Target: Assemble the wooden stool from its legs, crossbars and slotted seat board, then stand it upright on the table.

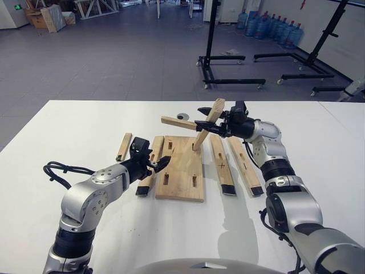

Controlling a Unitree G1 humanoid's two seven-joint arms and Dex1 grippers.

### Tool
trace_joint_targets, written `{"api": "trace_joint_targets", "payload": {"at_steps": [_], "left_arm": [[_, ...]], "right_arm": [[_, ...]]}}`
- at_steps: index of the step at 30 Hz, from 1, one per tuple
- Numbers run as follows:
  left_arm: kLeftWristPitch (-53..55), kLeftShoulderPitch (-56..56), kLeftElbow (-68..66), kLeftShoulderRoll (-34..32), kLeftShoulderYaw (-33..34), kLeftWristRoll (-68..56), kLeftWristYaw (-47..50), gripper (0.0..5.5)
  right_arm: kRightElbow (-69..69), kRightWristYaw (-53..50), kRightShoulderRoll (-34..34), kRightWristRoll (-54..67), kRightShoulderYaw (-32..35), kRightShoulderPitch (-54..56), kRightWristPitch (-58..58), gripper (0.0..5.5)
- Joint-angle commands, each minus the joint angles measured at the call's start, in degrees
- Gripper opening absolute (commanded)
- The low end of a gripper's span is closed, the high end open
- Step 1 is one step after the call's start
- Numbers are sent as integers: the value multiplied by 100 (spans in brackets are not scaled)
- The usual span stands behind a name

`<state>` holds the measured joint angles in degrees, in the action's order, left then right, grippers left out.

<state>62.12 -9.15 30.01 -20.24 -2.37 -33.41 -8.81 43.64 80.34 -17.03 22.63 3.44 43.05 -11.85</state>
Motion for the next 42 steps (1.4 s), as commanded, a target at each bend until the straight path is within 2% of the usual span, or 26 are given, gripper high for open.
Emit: {"api": "trace_joint_targets", "payload": {"at_steps": [1,6,11,20,29,35,39,40,42], "left_arm": [[45,-108,-52,50,-48,82,-49,404],[30,-87,-40,103,-67,130,-52,404],[31,-65,-29,134,-63,161,-71,404],[16,-14,-12,271,-119,245,-54,404],[21,-39,-30,320,-88,315,-88,404],[19,-55,-33,352,-108,329,-86,404],[-27,-18,-48,395,-132,354,-75,404],[-42,-7,-49,418,-152,364,-65,404],[-67,10,-52,456,-182,381,-52,404]], "right_arm": [[-357,66,-258,-121,-201,-382,689,206],[-263,-89,-487,-246,-286,-500,1116,206],[17,-370,-436,-290,-332,-583,1428,206],[416,-767,-220,-90,-358,45,2962,206],[331,-1187,-333,-779,-872,-248,1845,206],[256,-1269,-272,-678,-1015,-393,1952,206],[201,-1146,-239,-361,-818,-360,2215,206],[218,-1167,-222,-304,-753,-346,2237,248],[248,-1230,-181,-244,-609,-318,2232,278]]}}
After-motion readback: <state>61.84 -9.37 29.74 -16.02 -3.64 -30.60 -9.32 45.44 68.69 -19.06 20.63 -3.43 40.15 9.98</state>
